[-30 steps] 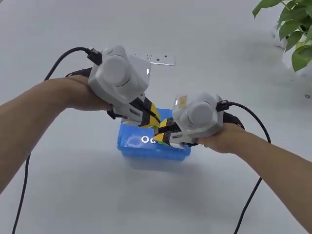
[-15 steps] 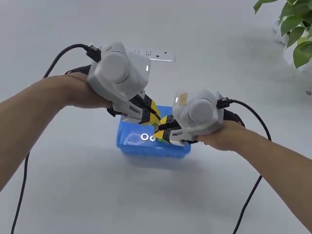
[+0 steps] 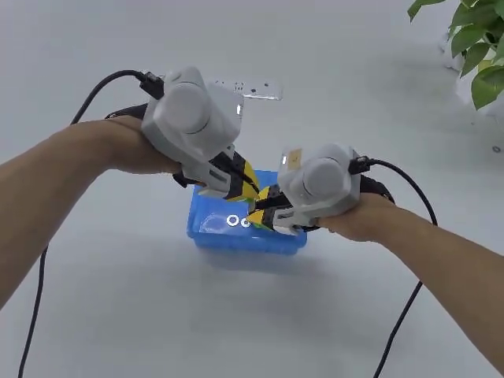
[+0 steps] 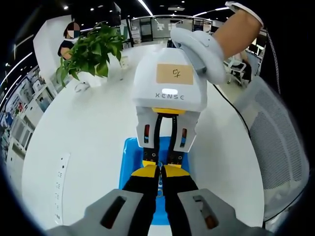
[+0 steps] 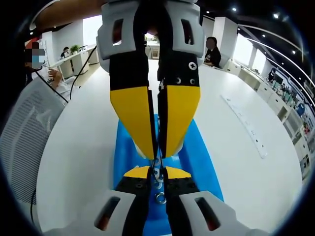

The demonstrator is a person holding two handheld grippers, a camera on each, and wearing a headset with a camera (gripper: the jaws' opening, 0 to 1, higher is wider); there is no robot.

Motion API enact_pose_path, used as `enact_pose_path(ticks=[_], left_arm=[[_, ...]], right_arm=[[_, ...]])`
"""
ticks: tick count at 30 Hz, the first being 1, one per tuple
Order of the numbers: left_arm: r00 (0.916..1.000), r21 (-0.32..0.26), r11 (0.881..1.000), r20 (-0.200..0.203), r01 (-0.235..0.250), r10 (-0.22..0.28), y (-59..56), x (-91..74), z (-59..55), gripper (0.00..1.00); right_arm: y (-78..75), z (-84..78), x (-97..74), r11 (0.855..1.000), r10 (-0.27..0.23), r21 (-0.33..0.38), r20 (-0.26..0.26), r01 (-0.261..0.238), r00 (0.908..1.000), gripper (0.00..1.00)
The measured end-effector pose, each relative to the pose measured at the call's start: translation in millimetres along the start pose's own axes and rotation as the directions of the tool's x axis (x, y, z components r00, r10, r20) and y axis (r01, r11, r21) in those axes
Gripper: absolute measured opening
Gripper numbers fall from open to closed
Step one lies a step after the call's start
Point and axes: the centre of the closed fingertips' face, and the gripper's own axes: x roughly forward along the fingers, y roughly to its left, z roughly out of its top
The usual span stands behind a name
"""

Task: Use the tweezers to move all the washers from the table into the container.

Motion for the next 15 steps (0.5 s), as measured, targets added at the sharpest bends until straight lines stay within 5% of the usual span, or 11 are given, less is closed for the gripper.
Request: enact_pose_path(ticks=[15], left_arm=[[0.9999,0.019,1.0,-0.004,-0.011,0.011,-4.6,-10.3,8.8,0.06]], right_arm=[[3.4,6.5,-13.7,1.0,-0.021,-0.002,0.011,0.021,0.9997,0.11]])
